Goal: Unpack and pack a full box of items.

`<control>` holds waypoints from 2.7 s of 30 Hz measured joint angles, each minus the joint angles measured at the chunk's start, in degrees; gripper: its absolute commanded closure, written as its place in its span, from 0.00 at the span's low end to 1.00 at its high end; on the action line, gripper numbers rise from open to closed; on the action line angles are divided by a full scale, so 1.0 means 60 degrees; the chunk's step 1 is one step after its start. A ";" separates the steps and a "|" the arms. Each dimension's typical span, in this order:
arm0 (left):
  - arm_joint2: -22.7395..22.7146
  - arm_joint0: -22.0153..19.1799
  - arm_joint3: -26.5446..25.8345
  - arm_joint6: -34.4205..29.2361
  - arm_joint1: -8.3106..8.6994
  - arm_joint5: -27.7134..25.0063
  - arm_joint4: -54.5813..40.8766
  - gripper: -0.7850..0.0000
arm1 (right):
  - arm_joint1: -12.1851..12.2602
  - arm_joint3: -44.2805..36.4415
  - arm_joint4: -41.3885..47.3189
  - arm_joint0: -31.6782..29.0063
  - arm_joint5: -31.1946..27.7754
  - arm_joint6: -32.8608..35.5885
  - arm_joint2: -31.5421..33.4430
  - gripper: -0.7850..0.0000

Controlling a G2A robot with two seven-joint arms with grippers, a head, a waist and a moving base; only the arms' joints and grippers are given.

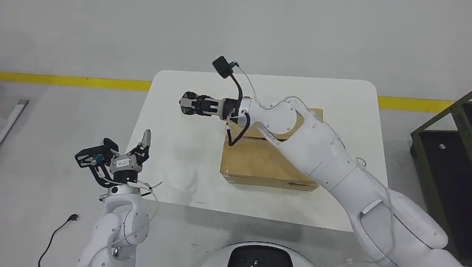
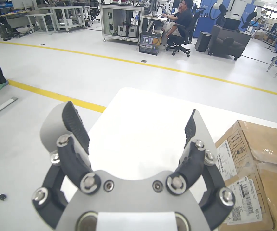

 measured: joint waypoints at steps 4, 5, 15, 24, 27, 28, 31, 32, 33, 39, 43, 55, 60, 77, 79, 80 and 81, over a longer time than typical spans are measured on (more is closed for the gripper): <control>0.0000 0.0000 0.0000 0.0000 0.0000 0.0000 0.0000 0.00 | -0.0344 0.0461 0.0158 0.0274 -0.0165 -0.0172 -0.0200 1.00; 0.0000 0.0000 0.0000 0.0000 0.0000 0.0000 0.0000 0.00 | -0.0441 0.0610 0.0179 0.0359 -0.0196 -0.0197 -0.0270 1.00; 0.0000 0.0000 0.0000 0.0000 0.0000 0.0000 0.0000 0.00 | -0.1723 0.2855 0.1399 0.1160 -0.0914 0.0189 -0.0835 1.00; 0.0000 0.0000 0.0000 0.0000 0.0000 0.0000 0.0000 0.00 | -0.2697 0.4505 0.1759 0.1792 -0.1188 0.0598 -0.1047 1.00; 0.0000 0.0000 0.0000 0.0000 0.0000 0.0000 0.0000 0.00 | -0.2983 0.4987 0.1864 0.1891 -0.1110 0.0838 -0.1083 0.62; 0.0000 0.0000 0.0000 0.0000 0.0000 0.0000 0.0000 0.00 | -0.3062 0.5103 0.1892 0.1917 -0.1119 0.0962 -0.1092 0.53; 0.0000 0.0000 0.0000 0.0000 0.0000 0.0000 0.0000 0.00 | -0.3303 0.5525 0.1897 0.2029 -0.0978 0.1391 -0.1134 0.14; 0.0000 0.0000 0.0000 0.0000 0.0000 0.0000 0.0000 0.00 | -0.3369 0.5649 0.1900 0.2059 -0.0904 0.1498 -0.1138 0.00; 0.0000 0.0000 0.0000 0.0000 0.0000 0.0000 0.0000 0.00 | -0.3450 0.5809 0.1899 0.2109 -0.0797 0.1617 -0.1139 0.00; 0.0000 0.0000 0.0000 0.0000 0.0000 0.0000 0.0000 0.00 | -0.3743 0.6444 0.1596 0.2377 -0.0621 0.1563 -0.1118 0.00; 0.0000 0.0000 0.0000 0.0000 0.0000 0.0000 0.0000 0.00 | -0.3839 0.6731 0.1458 0.2465 -0.0670 0.1514 -0.1039 0.00; 0.0025 0.0082 -0.0107 -0.0325 -0.0015 -0.0343 -0.0309 0.00 | -0.3934 0.7008 0.1108 0.2580 -0.1078 0.1367 -0.0714 0.00; 0.0028 0.0350 -0.0266 -0.1122 0.0015 -0.1455 -0.0715 0.00 | -0.3957 0.7026 0.0960 0.2557 -0.1100 0.1356 -0.0595 0.00; 0.0346 0.0607 -0.0229 -0.2153 0.0083 -0.3159 -0.0565 0.00 | -0.3978 0.7053 0.0606 0.2470 -0.1209 0.1360 -0.0155 0.00; 0.0346 0.0607 -0.0229 -0.2153 0.0083 -0.3159 -0.0565 0.00 | -0.3977 0.7042 0.0556 0.2443 -0.1201 0.1356 -0.0105 0.00; 0.0346 0.0608 -0.0228 -0.2153 0.0083 -0.3159 -0.0566 0.00 | -0.3977 0.7032 0.0534 0.2431 -0.1196 0.1356 -0.0086 0.00; 0.0363 0.0614 -0.0205 -0.2146 0.0076 -0.3125 -0.0612 0.00 | -0.3978 0.7016 0.0503 0.2419 -0.1194 0.1361 -0.0061 0.00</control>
